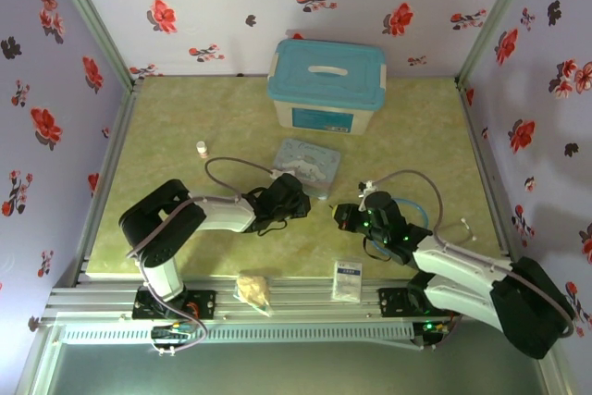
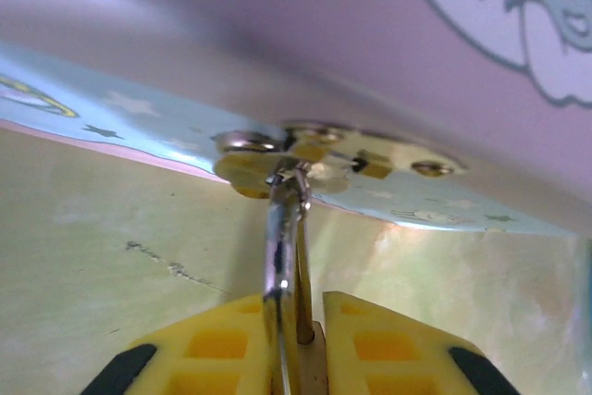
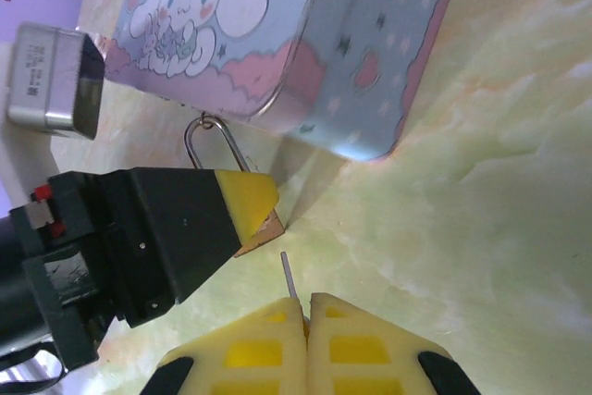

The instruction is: Unlock a padlock with a key

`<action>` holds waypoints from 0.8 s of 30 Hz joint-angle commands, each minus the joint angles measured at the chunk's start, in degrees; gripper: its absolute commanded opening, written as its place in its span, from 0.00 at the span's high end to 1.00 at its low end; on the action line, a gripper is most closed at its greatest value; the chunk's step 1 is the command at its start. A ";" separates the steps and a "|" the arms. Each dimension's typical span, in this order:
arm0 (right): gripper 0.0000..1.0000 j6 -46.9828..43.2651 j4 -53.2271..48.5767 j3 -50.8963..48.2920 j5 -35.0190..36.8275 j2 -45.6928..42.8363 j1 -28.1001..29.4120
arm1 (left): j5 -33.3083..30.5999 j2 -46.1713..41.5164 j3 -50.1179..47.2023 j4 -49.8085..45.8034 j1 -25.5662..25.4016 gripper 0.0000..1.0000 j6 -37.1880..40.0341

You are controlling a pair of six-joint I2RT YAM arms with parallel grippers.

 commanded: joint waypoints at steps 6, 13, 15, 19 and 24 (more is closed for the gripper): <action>1.00 8.32 7.10 0.02 -5.25 3.68 0.33 | 1.17 -1.47 -3.05 4.89 0.16 0.92 -4.34; 1.00 17.96 27.59 -3.63 -14.57 14.18 -2.59 | 4.60 -1.54 -12.27 30.08 2.91 1.00 -22.94; 1.00 18.64 31.56 -4.26 -15.92 16.72 -3.17 | 4.20 -1.70 -12.98 33.03 2.91 1.00 -25.14; 1.00 20.03 38.28 -4.34 -21.44 20.52 -4.72 | 3.60 -1.88 -13.45 36.45 2.80 1.00 -27.16; 1.00 24.19 44.71 -5.13 -23.35 24.67 -8.01 | 1.28 1.46 -15.90 46.74 2.00 1.00 -32.69</action>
